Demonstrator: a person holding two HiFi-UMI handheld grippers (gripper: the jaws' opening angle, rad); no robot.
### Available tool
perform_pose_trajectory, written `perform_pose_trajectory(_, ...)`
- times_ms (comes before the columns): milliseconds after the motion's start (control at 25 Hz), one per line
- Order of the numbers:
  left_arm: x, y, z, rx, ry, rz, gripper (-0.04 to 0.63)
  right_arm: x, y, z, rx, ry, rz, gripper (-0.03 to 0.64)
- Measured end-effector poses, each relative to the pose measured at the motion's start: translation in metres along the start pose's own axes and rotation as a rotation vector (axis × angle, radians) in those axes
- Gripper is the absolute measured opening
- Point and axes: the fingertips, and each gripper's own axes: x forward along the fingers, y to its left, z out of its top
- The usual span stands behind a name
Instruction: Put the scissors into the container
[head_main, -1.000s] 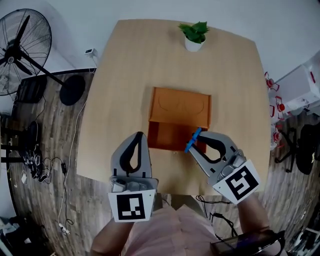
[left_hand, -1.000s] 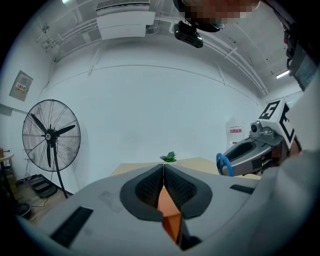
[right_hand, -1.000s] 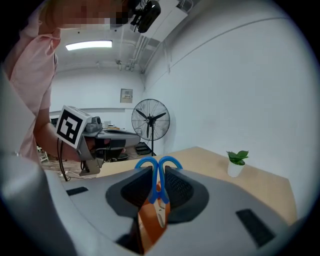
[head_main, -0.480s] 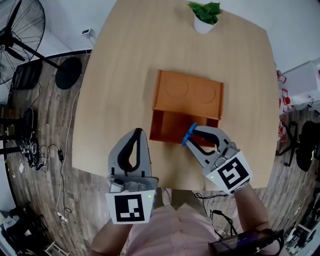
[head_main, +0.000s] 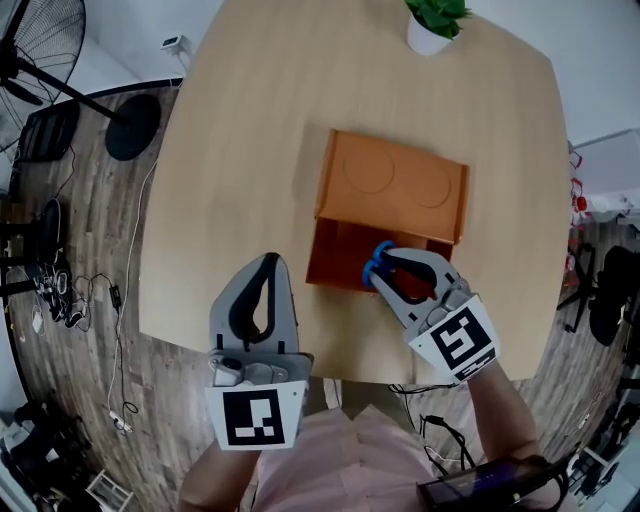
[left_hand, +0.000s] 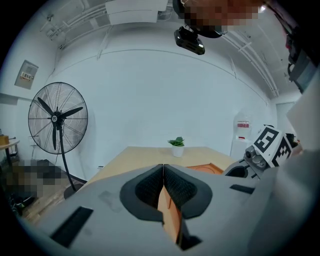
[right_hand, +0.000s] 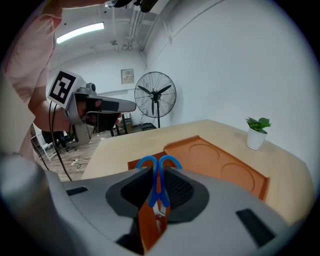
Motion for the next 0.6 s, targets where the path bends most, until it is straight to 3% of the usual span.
perform_pose_trajectory(600,0.008,0.037,-0.012,-0.035,0.025,0.058,0.012,0.058,0.003,-0.032,0.02,0.281,0.073,0.083)
